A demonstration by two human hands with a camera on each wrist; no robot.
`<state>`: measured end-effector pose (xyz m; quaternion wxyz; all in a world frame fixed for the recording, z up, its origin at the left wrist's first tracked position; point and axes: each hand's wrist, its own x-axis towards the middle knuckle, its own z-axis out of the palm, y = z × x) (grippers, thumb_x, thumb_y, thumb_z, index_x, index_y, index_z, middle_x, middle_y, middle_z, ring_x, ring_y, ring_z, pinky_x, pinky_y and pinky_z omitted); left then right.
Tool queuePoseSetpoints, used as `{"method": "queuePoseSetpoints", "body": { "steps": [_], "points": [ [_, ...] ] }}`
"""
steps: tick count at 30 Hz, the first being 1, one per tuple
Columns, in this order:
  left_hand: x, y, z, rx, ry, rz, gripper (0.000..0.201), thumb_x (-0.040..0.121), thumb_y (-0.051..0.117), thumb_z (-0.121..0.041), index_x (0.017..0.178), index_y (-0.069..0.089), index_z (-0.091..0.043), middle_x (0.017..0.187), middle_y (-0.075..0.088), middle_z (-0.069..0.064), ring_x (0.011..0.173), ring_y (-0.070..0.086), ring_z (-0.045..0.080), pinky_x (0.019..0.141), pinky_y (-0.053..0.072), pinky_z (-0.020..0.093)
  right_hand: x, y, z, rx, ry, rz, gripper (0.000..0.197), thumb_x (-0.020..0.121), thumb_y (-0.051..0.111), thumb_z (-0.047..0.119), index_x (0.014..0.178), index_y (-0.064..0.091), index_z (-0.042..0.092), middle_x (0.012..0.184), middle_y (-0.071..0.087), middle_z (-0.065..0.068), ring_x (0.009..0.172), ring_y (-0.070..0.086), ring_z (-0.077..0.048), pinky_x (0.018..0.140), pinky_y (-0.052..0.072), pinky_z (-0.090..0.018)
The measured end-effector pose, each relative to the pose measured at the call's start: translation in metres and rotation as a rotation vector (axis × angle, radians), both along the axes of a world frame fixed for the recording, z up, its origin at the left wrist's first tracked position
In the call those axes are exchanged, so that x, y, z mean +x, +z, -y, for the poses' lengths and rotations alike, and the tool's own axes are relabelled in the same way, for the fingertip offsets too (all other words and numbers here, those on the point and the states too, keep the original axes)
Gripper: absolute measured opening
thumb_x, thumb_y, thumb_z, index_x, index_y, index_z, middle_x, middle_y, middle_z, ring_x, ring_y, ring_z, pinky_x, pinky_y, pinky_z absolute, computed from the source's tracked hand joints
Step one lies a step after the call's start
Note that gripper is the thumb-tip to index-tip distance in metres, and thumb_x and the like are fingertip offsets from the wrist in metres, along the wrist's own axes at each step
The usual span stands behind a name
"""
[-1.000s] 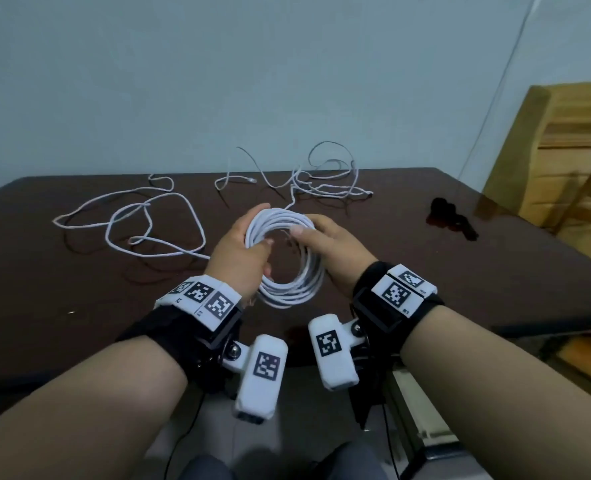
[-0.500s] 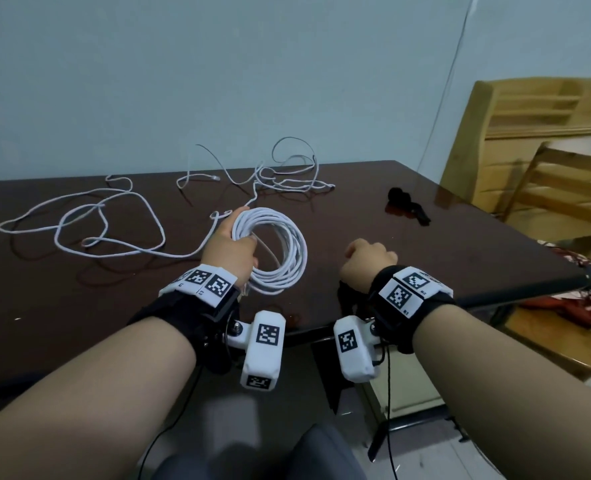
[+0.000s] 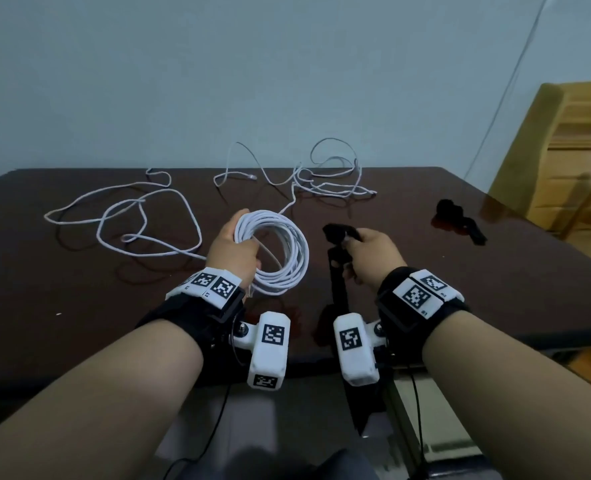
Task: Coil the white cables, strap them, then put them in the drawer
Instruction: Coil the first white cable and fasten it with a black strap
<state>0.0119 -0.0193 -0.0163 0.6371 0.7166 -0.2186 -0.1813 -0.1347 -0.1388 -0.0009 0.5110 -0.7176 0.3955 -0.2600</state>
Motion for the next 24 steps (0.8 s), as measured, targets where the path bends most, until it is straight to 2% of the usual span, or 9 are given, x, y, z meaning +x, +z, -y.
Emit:
{"method": "queuePoseSetpoints", "body": {
  "steps": [3,7,10,12,14,15,18,22,24],
  "points": [
    [0.021,-0.005,0.008,-0.064,0.067,-0.047,0.056,0.09,0.043,-0.001,0.137,0.046,-0.032,0.1,0.065,0.007,0.052,0.051,0.019,0.058,0.047,0.031,0.027,0.007,-0.005,-0.005,0.022,0.094,0.019,0.098,0.04,0.02,0.1,0.059,0.018,0.065,0.059,0.002,0.037,0.051,-0.001,0.035,0.035,-0.012],
    [0.041,-0.015,0.02,-0.072,0.121,-0.056,0.057,0.089,0.043,-0.002,0.137,0.045,-0.032,0.104,0.065,0.005,0.06,0.053,0.021,0.066,0.049,0.036,0.064,0.003,-0.004,-0.088,0.012,0.105,0.028,0.097,0.04,0.031,0.083,0.058,0.016,0.065,0.057,0.0,0.053,0.053,-0.01,0.053,0.043,-0.022],
    [0.051,-0.024,0.03,-0.077,0.114,-0.048,0.057,0.09,0.044,-0.004,0.139,0.043,-0.033,0.112,0.065,0.004,0.065,0.056,0.023,0.068,0.049,0.035,0.091,-0.005,-0.002,-0.278,0.03,0.016,0.032,0.097,0.038,0.035,0.087,0.055,0.011,0.081,0.062,-0.004,0.079,0.058,-0.022,0.07,0.042,-0.03],
    [0.054,-0.03,0.034,-0.067,0.088,-0.037,0.058,0.089,0.045,-0.005,0.139,0.042,-0.034,0.119,0.064,0.002,0.087,0.064,0.029,0.082,0.053,0.037,0.104,-0.011,-0.002,-0.329,0.077,-0.025,0.021,0.096,0.042,0.034,0.084,0.051,0.018,0.074,0.056,0.005,0.077,0.055,-0.017,0.067,0.036,-0.025],
    [0.058,-0.037,0.037,-0.105,0.085,-0.077,0.06,0.087,0.046,-0.006,0.139,0.042,-0.035,0.123,0.063,0.004,0.106,0.062,0.033,0.094,0.051,0.046,0.116,-0.016,0.0,-0.368,0.079,-0.039,0.017,0.093,0.049,0.033,0.08,0.051,0.021,0.069,0.054,0.01,0.067,0.052,-0.01,0.061,0.035,-0.024],
    [0.059,-0.04,0.038,-0.126,0.08,-0.105,0.06,0.087,0.047,-0.005,0.139,0.041,-0.035,0.121,0.064,0.006,0.104,0.063,0.033,0.092,0.051,0.046,0.12,-0.018,0.002,-0.382,0.059,-0.022,0.017,0.091,0.052,0.032,0.078,0.051,0.022,0.068,0.055,0.01,0.064,0.052,-0.007,0.057,0.037,-0.023],
    [0.062,-0.047,0.039,-0.227,0.044,-0.215,0.058,0.084,0.047,-0.003,0.134,0.046,-0.033,0.108,0.069,0.009,0.073,0.064,0.025,0.072,0.054,0.039,0.129,-0.025,0.002,-0.459,0.031,0.023,0.018,0.086,0.06,0.029,0.071,0.05,0.025,0.064,0.057,0.009,0.06,0.054,-0.006,0.055,0.043,-0.018],
    [0.068,-0.051,0.042,-0.307,-0.037,-0.308,0.053,0.07,0.055,-0.012,0.123,0.057,-0.02,0.1,0.071,0.013,0.089,0.069,0.032,0.079,0.055,0.045,0.144,-0.037,0.004,-0.563,0.024,-0.013,0.015,0.078,0.065,0.022,0.072,0.052,0.022,0.068,0.06,0.003,0.065,0.057,-0.018,0.064,0.05,-0.032],
    [0.071,-0.051,0.043,-0.354,-0.086,-0.364,0.051,0.074,0.058,-0.009,0.125,0.055,-0.013,0.103,0.069,0.019,0.091,0.068,0.033,0.08,0.055,0.043,0.147,-0.042,0.008,-0.572,0.01,-0.009,0.015,0.077,0.067,0.022,0.071,0.053,0.021,0.07,0.06,0.002,0.065,0.057,-0.018,0.064,0.05,-0.034]
  ]
}}
